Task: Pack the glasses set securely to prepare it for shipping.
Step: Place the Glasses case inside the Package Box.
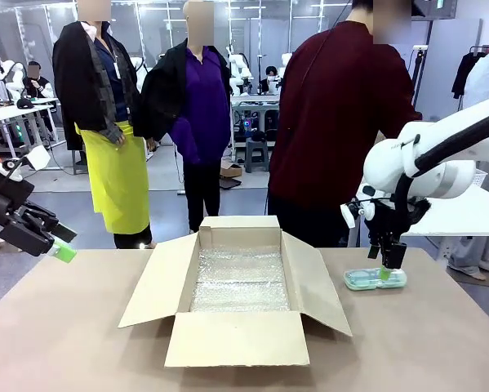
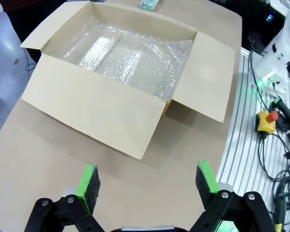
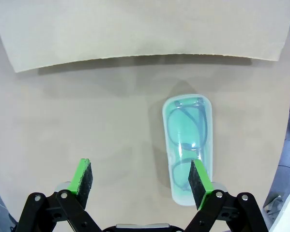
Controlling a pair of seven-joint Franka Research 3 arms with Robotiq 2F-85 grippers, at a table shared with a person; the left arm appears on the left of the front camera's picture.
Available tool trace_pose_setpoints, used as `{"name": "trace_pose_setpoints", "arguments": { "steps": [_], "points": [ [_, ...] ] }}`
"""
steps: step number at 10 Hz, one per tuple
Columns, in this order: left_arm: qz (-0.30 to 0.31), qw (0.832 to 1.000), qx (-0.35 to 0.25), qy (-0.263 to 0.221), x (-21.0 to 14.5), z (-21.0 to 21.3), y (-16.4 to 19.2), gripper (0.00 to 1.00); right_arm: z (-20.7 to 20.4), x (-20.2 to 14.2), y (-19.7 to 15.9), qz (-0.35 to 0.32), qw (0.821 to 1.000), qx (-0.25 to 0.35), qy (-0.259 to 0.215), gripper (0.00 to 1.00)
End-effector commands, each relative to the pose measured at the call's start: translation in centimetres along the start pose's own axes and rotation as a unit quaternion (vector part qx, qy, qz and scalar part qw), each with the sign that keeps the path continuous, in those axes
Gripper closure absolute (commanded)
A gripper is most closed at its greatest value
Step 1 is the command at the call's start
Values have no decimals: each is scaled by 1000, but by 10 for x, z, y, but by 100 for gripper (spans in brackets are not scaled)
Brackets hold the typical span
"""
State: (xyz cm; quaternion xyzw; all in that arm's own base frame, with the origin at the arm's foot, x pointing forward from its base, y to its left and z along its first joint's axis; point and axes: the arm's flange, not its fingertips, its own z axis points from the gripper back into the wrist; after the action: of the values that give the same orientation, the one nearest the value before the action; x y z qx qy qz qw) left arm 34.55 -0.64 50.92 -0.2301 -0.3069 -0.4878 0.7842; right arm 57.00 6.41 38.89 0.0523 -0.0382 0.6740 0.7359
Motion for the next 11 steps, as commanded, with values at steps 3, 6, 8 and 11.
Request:
{"name": "trace_pose_setpoints", "arguments": {
  "steps": [3, 6, 8, 11],
  "points": [
    [-9, 1000, -10, -9, 0, 2, 1, 0, -23, -1, -30, -13, 998, -42, 53, 0],
    [-9, 1000, -10, -9, 0, 2, 1, 0, -43, -7, -39, -17, 997, -41, 64, 0],
    [-9, 1000, -10, -9, 0, 2, 1, 0, -54, -10, -39, -15, 998, -24, 63, 0],
    [-9, 1000, -10, -9, 0, 2, 1, 0, -71, -8, -43, -2, 998, -21, 59, 0]
  ]
}}
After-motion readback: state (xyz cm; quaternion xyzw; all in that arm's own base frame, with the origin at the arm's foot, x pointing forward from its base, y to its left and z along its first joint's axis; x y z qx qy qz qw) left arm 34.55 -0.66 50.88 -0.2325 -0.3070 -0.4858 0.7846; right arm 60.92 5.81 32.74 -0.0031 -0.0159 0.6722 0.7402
